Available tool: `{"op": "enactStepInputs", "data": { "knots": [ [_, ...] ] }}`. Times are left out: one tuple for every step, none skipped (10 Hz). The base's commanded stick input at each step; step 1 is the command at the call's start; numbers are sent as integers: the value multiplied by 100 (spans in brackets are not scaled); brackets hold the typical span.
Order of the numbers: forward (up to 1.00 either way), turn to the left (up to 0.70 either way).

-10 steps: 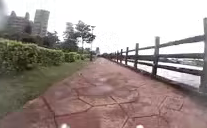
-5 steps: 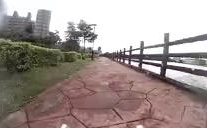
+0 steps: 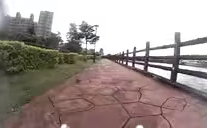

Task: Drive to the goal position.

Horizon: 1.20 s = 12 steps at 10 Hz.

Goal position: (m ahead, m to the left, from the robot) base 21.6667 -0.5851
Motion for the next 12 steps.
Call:
{"op": "enactStepInputs", "data": {
  "knots": [
    [85,1],
    [85,-12],
    [85,-28],
    [85,-33],
    [85,-33],
    [85,-30],
    [85,-16],
    [85,-1],
    [85,1],
    [85,1],
    [85,1],
    [85,1]
  ]
}}
